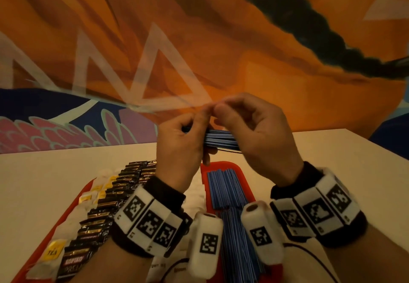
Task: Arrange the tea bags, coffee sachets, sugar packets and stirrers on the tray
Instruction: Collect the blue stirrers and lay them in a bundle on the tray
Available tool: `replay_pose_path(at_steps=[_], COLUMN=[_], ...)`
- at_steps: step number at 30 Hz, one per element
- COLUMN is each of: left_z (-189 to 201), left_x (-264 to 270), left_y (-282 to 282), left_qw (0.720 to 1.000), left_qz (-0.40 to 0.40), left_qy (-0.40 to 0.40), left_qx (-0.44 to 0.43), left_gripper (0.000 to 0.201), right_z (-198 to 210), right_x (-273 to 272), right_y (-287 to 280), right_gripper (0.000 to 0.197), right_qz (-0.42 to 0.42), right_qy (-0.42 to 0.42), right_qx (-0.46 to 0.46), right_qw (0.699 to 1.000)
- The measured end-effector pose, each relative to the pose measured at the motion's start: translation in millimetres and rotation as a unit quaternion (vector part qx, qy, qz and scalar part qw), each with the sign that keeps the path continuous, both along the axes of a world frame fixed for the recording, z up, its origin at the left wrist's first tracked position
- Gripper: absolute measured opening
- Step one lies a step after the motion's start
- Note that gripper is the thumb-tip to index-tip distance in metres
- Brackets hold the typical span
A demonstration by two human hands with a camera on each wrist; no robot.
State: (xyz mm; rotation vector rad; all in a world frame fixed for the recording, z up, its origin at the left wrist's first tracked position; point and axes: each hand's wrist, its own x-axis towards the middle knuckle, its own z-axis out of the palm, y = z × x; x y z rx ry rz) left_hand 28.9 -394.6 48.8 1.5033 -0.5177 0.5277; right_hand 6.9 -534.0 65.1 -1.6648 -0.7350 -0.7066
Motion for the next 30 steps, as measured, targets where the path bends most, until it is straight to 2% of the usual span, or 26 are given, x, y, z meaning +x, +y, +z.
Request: replay_pose_path(at_steps=[1, 3, 4, 5, 6, 7, 9, 10, 12, 14, 18, 22, 23, 26, 28, 30], left_z=[-0.2, 1.3, 2.7, 3.9, 4.5, 4.8, 4.9, 5.1, 5.5, 4.4, 1.9, 4.2, 6.3, 10.6, 8.1, 2.9], left_x=[0.9, 2.5, 1.9, 0.7, -0.5, -1.5, -2.5, -2.0, 0.0, 2.1, 3.7, 0.5, -2.0, -8.0, -13.1, -19.1], left_y=[1.0, 3.6, 3.7, 3.2, 2.2, 1.2, 0.1, 1.0, 3.6, 5.3, 4.8, 4.1, 3.5, 3.5, -1.1, -11.4], left_qw=[0.999, 0.993, 0.989, 0.987, 0.986, 0.985, 0.988, 0.989, 0.987, 0.983, 0.979, 0.985, 0.992, 0.996, 0.992, 0.991], left_qz=[0.029, 0.098, 0.124, 0.136, 0.142, 0.142, 0.125, 0.114, 0.120, 0.146, 0.163, 0.124, 0.097, -0.010, -0.058, -0.068], left_qy=[-0.015, -0.055, -0.068, -0.075, -0.080, -0.084, -0.074, -0.061, -0.049, -0.055, -0.087, -0.104, -0.082, 0.040, 0.096, 0.117], left_qx=[0.009, 0.038, 0.042, 0.039, 0.038, 0.042, 0.061, 0.071, 0.092, 0.100, 0.089, 0.056, 0.024, -0.078, -0.056, -0.012], left_gripper=[0.046, 0.041, 0.040, 0.039, 0.038, 0.037, 0.037, 0.037, 0.037, 0.038, 0.033, 0.026, 0.025, 0.056, 0.064, 0.054], right_z=[2.2, 7.6, 10.7, 12.1, 11.7, 9.7, 5.8, 3.4, -0.5, -1.1, -7.2, -10.0, -8.6, -3.4, -2.6, -5.0], right_x=[-1.3, -3.8, -5.9, -6.9, -6.9, -5.5, -1.7, -0.6, -0.2, -1.9, -1.3, 0.5, 0.0, -1.2, -2.1, -4.2], right_y=[-2.3, -11.2, -14.4, -16.5, -17.5, -17.7, -16.6, -15.9, -13.4, -10.5, -3.5, -3.5, -4.0, -5.1, -2.0, 3.0], right_gripper=[0.031, 0.065, 0.080, 0.085, 0.078, 0.060, 0.021, 0.015, 0.020, 0.023, 0.015, 0.018, 0.016, 0.014, 0.016, 0.027], right_qz=[0.009, -0.006, -0.027, -0.055, -0.091, -0.131, -0.232, -0.272, -0.316, -0.329, -0.336, -0.338, -0.336, -0.319, -0.303, -0.293], right_qy=[0.007, 0.044, 0.075, 0.109, 0.137, 0.147, 0.112, 0.083, 0.037, 0.026, 0.053, 0.090, 0.093, 0.110, 0.122, 0.137], right_qx=[-0.042, -0.168, -0.242, -0.308, -0.352, -0.372, -0.406, -0.425, -0.438, -0.426, -0.423, -0.419, -0.409, -0.333, -0.292, -0.284], right_qw=[0.999, 0.985, 0.967, 0.943, 0.922, 0.907, 0.877, 0.859, 0.841, 0.843, 0.840, 0.838, 0.843, 0.881, 0.899, 0.903])
